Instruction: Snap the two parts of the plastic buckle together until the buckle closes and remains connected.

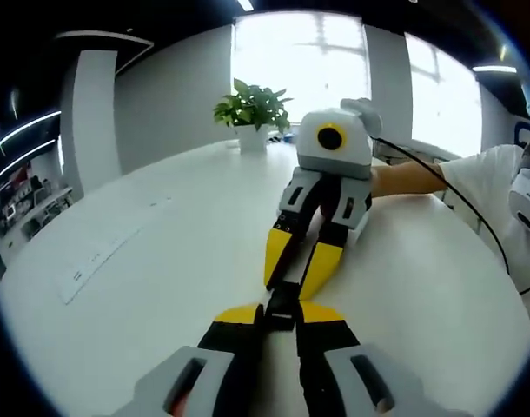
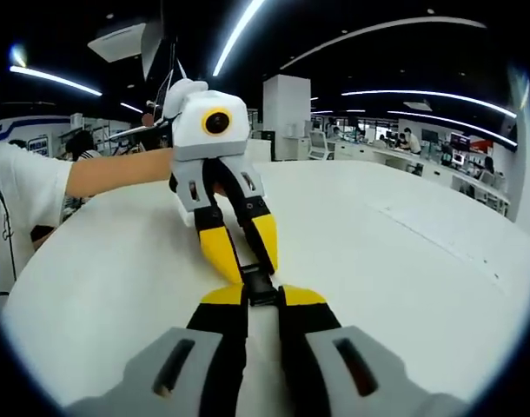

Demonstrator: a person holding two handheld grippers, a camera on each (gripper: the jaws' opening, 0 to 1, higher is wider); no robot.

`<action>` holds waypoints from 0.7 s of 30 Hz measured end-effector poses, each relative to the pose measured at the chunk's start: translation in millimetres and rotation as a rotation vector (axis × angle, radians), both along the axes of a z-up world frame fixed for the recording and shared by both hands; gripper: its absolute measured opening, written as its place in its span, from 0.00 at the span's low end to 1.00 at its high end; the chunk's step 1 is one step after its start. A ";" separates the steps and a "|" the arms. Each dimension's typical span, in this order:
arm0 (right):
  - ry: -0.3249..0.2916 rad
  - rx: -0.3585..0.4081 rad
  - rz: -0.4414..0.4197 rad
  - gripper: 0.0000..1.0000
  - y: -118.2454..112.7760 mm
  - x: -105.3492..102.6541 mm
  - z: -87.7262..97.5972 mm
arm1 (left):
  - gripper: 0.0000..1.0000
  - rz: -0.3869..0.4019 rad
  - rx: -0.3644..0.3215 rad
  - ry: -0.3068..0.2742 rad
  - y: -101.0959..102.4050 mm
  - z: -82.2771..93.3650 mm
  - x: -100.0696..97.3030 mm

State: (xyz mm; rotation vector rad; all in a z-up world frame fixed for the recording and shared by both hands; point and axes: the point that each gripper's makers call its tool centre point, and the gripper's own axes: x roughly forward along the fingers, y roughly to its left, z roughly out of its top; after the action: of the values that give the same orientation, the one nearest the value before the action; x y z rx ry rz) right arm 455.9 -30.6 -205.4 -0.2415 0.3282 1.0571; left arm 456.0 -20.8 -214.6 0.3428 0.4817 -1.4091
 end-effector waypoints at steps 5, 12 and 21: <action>-0.008 -0.004 -0.005 0.13 -0.7 1.1 -1.0 | 0.20 0.013 -0.014 0.015 -1.0 1.0 1.1; -0.009 -0.004 -0.013 0.18 -2.0 2.1 -1.8 | 0.22 0.021 -0.008 0.013 -0.7 1.7 1.2; -0.022 0.031 -0.030 0.24 -5.2 -0.9 9.0 | 0.27 0.053 -0.081 0.037 2.5 16.7 -1.4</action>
State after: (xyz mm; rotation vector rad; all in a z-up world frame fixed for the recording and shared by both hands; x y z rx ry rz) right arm 455.0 -35.9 -196.3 -0.2195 0.2952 1.0284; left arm 454.6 -18.3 -198.0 0.2374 0.4598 -1.3817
